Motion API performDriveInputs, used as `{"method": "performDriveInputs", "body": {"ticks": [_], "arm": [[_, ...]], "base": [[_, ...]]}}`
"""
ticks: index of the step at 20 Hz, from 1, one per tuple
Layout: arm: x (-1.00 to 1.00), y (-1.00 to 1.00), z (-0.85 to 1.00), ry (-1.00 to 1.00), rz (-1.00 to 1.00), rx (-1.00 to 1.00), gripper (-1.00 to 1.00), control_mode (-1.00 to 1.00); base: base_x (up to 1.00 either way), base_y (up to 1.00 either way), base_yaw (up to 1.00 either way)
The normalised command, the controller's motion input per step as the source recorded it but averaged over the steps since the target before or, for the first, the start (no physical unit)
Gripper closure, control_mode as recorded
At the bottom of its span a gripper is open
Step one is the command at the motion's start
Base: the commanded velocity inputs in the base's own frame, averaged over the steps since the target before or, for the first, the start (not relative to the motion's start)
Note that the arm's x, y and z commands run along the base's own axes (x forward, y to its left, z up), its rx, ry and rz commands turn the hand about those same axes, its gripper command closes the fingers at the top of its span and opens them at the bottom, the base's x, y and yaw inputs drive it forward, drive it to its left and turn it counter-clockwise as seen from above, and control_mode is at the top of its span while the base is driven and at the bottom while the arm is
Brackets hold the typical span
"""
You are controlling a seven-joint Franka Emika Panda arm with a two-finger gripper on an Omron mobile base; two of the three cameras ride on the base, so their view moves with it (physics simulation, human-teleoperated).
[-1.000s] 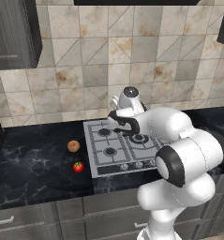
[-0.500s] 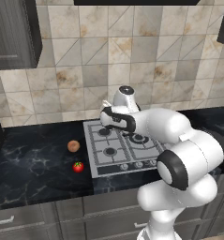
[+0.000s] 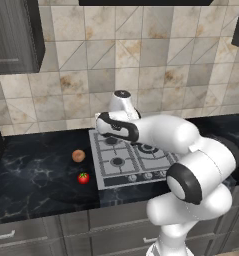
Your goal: Place the pan on the rear right burner on the stove. Then place the tomato and the onion in the pan and turn on the rear right burner.
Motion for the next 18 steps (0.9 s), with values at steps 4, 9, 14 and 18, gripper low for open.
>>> {"method": "performDriveInputs", "body": {"ticks": [4,9,14,18], "arm": [[-0.23,0.37,0.0,0.02,0.31,-0.13,-1.0,-1.0],[-0.2,0.28,-0.05,0.0,0.3,-0.12,-1.0,-1.0],[-0.07,0.14,-0.22,0.0,0.31,-0.11,-1.0,-1.0],[0.0,0.02,-0.26,0.0,0.27,-0.06,-1.0,-1.0]], "base": [[0.0,0.0,0.0],[0.0,0.0,0.0],[0.0,0.0,0.0],[0.0,0.0,0.0]]}}
